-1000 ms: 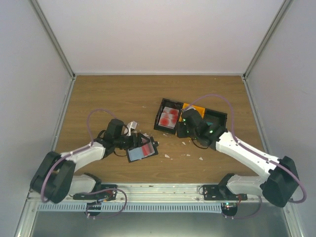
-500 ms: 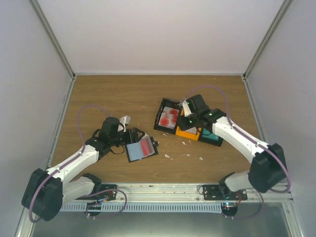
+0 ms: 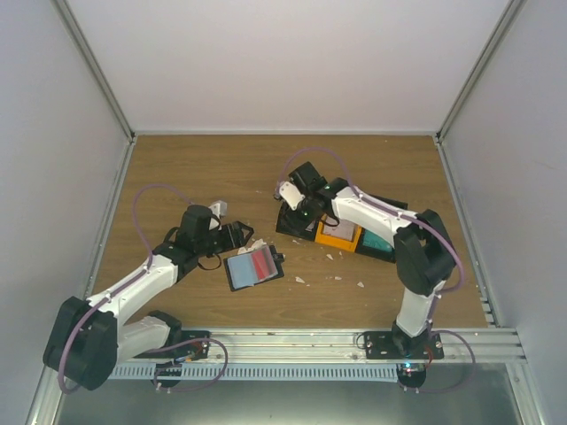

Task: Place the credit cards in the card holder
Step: Pick up the credit card from the storage box.

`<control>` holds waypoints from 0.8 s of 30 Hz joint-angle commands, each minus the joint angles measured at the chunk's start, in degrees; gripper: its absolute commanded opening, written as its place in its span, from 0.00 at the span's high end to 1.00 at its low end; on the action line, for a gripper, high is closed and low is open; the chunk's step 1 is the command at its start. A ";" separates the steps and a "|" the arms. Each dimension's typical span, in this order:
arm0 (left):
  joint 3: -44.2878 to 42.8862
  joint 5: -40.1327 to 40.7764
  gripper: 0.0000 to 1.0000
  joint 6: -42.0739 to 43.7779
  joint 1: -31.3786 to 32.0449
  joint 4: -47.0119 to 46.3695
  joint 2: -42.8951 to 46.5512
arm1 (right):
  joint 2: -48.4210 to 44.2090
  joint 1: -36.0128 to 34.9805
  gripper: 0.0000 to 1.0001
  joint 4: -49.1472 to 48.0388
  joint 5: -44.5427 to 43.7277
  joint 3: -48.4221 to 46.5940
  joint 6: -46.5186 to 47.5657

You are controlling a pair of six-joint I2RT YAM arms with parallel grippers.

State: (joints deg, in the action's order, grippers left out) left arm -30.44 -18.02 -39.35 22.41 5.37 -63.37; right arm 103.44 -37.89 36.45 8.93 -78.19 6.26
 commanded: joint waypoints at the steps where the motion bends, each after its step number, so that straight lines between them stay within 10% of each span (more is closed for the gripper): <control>1: 0.35 -1.68 0.30 1.12 -1.68 -3.69 -1.09 | 3.80 0.04 0.36 4.72 0.59 -3.33 6.46; 24: 1.61 -5.38 0.34 1.58 -4.31 -5.09 -4.71 | 10.04 0.03 0.51 8.70 3.84 -5.58 7.72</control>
State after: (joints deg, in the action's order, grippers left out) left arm -29.65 -22.68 -38.85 18.90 3.55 -67.92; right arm 114.69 -37.76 43.66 11.25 -83.02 13.32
